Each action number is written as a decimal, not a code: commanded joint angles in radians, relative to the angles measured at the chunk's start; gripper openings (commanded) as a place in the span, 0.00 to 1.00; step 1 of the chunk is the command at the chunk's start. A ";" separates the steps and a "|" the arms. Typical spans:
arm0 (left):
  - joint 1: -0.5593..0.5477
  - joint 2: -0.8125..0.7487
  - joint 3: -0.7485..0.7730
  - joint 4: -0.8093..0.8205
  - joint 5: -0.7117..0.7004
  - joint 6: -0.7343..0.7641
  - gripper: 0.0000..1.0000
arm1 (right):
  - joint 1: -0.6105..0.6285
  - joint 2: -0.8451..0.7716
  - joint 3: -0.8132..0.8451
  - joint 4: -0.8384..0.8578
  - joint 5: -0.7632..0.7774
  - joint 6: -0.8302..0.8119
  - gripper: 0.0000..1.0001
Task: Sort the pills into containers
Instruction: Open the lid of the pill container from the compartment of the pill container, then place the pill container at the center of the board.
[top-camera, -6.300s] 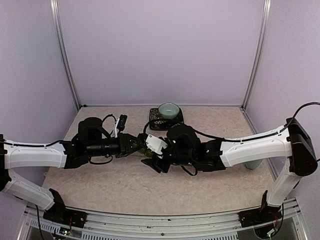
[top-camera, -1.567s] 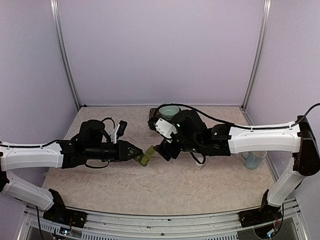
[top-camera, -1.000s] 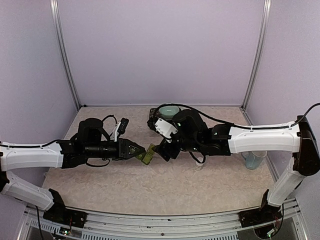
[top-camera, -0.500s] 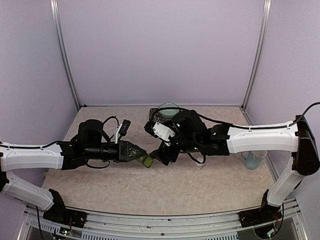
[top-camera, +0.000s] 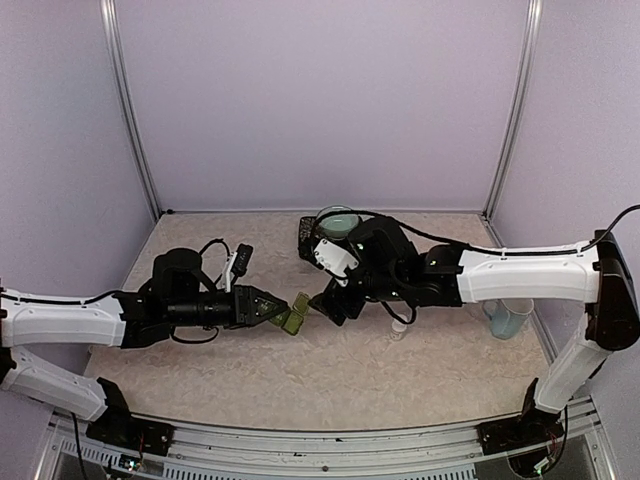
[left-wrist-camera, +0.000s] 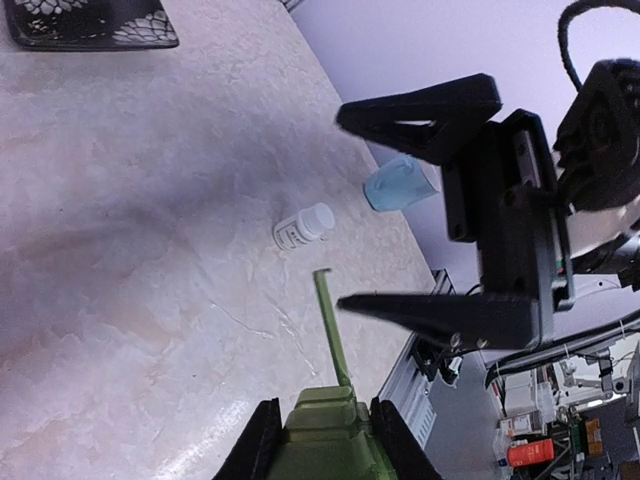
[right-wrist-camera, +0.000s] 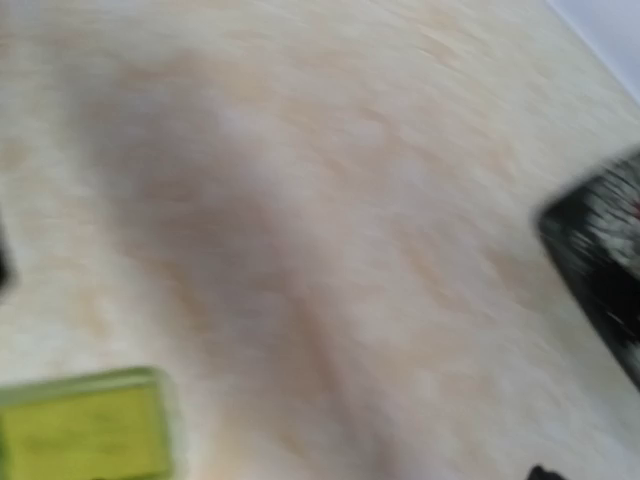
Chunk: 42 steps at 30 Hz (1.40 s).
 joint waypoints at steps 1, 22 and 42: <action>0.008 0.020 -0.055 0.136 -0.090 -0.066 0.18 | -0.045 -0.099 -0.008 -0.024 0.109 0.076 0.89; -0.071 0.511 -0.005 0.445 -0.370 -0.309 0.26 | -0.056 -0.279 -0.172 -0.010 0.150 0.231 0.90; -0.080 0.515 0.005 0.338 -0.435 -0.311 0.62 | -0.056 -0.322 -0.204 -0.029 0.163 0.227 0.91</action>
